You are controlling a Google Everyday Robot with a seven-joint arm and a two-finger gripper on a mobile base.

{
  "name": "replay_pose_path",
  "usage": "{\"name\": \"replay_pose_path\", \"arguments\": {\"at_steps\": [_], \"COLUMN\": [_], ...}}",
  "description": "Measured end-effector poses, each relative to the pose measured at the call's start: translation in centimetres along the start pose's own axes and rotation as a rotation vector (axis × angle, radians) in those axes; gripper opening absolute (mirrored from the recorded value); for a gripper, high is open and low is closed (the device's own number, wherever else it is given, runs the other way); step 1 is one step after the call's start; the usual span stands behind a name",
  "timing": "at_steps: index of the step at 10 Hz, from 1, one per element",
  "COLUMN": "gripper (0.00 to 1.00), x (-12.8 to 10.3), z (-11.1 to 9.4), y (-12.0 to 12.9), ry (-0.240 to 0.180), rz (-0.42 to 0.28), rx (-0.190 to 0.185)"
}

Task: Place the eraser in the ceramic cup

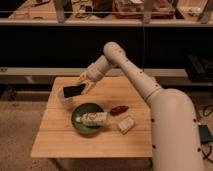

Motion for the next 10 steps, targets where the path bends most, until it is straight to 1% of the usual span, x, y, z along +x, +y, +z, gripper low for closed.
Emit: {"name": "replay_pose_path", "arguments": {"at_steps": [1,4,5,6,7,9,10], "gripper": [0.12,0.12,0.12,0.16,0.26,0.44,0.56], "x": [-0.4,-0.5,-0.3,0.1,0.7,1.3,1.4], "z": [0.9,3.3,3.7,4.2,4.6,5.1,5.4], "y": [-1.0,-3.9,-4.6,-5.2,-5.7,-6.3,-6.5], "ry": [-0.009,-0.032,-0.035,-0.034,-0.029,-0.011,0.001], "rz": [-0.003,0.004,0.008,0.015,0.022,0.015,0.007], "rx": [-0.026,-0.073,-0.075,-0.072,-0.067,-0.058,-0.058]}}
